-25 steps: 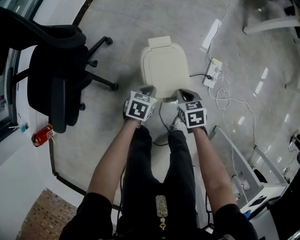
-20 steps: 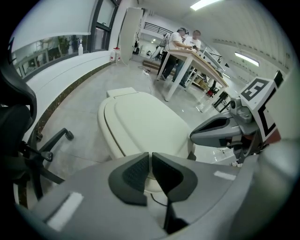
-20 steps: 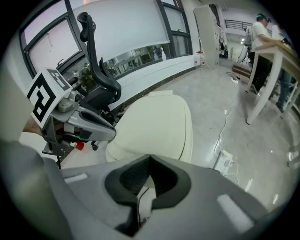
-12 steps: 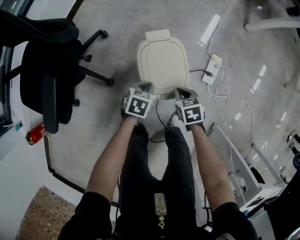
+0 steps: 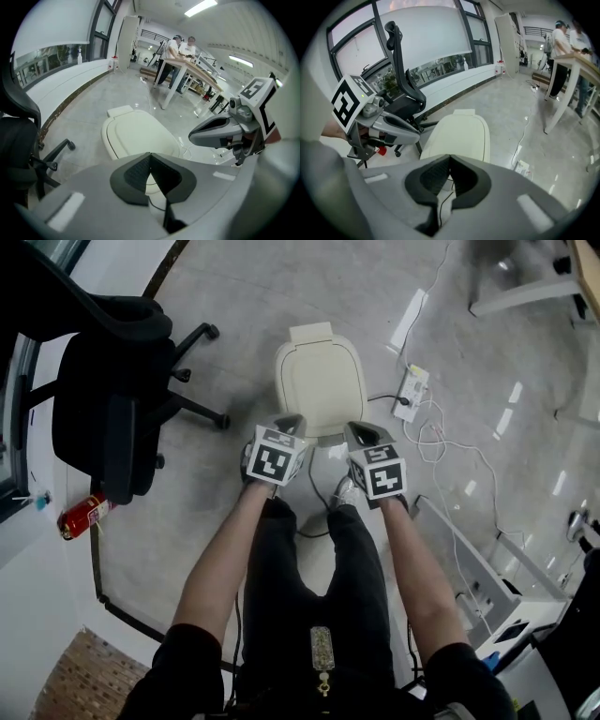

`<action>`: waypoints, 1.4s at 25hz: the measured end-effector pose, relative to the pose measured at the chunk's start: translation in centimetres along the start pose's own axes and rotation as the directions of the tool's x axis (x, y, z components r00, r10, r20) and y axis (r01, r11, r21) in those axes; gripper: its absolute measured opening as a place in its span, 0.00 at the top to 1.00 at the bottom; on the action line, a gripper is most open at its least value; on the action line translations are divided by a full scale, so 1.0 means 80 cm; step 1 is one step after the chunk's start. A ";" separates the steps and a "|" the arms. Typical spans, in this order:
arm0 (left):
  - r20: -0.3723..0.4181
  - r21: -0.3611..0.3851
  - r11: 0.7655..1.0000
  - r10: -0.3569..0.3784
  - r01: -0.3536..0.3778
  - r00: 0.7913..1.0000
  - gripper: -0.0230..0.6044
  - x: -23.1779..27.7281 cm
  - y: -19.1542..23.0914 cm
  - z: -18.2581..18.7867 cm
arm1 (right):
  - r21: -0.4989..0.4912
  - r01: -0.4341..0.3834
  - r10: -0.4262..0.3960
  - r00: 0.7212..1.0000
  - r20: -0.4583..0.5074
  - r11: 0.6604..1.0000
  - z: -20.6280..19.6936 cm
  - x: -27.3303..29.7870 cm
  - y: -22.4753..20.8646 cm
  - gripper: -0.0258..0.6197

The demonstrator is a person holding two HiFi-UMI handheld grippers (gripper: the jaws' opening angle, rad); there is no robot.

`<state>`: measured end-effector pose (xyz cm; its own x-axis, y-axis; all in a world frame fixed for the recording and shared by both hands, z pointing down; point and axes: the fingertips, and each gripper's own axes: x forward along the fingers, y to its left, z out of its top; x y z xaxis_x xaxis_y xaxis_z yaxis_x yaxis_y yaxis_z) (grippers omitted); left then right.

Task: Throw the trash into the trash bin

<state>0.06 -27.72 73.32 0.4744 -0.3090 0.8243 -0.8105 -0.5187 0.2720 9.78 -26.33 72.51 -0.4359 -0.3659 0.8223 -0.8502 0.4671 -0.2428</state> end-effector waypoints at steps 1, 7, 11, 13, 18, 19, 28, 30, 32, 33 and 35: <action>0.024 0.000 1.000 -0.010 0.010 1.000 0.95 -0.014 -0.006 0.011 | -0.004 0.001 -0.001 1.000 0.016 1.000 0.009 -0.014 0.005 0.96; 0.177 0.042 0.997 -0.067 0.061 0.982 0.95 -0.125 -0.030 0.074 | 0.025 0.017 -0.021 0.984 0.174 1.000 0.075 -0.104 0.049 0.96; 0.233 0.082 0.993 -0.101 0.084 0.967 0.95 -0.203 -0.045 0.092 | 0.016 0.026 -0.030 0.961 0.276 1.000 0.116 -0.168 0.095 0.96; 0.265 0.105 0.990 -0.123 0.098 0.956 0.95 -0.244 -0.055 0.103 | 0.010 0.032 -0.033 0.941 0.337 0.999 0.140 -0.201 0.118 0.96; 0.356 0.170 0.979 -0.171 0.116 0.919 0.95 -0.342 -0.090 0.134 | 0.000 0.030 -0.026 0.868 0.496 1.000 0.190 -0.283 0.171 0.96; 0.369 0.180 0.977 -0.179 0.119 0.912 0.95 -0.357 -0.098 0.136 | -0.006 0.028 -0.021 0.855 0.518 1.000 0.195 -0.298 0.181 0.96; 0.474 0.155 0.980 -0.187 0.127 0.860 0.95 -0.447 -0.197 0.113 | -0.070 -0.026 0.065 0.747 0.662 0.997 0.175 -0.448 0.223 0.96; 0.504 0.152 0.982 -0.174 0.112 0.846 0.95 -0.460 -0.234 0.105 | -0.086 -0.050 0.094 0.743 0.663 0.995 0.148 -0.475 0.223 0.96; 0.517 0.157 0.983 -0.166 0.097 0.840 0.95 -0.475 -0.267 0.098 | -0.113 -0.046 0.110 0.742 0.662 0.993 0.129 -0.503 0.230 0.96; 0.518 0.162 0.983 -0.161 0.089 0.840 0.95 -0.485 -0.279 0.095 | -0.121 -0.038 0.109 0.741 0.662 0.992 0.123 -0.515 0.235 0.96; 0.522 0.171 0.982 -0.156 0.076 0.839 0.95 -0.507 -0.297 0.090 | -0.129 -0.025 0.105 0.739 0.666 0.991 0.116 -0.538 0.249 0.96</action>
<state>2.53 -8.60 29.89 0.7033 -0.5943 0.3901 -0.7015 -0.6693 0.2449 8.91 -8.73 27.51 -0.6078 -0.7571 0.2395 -0.7940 0.5758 -0.1947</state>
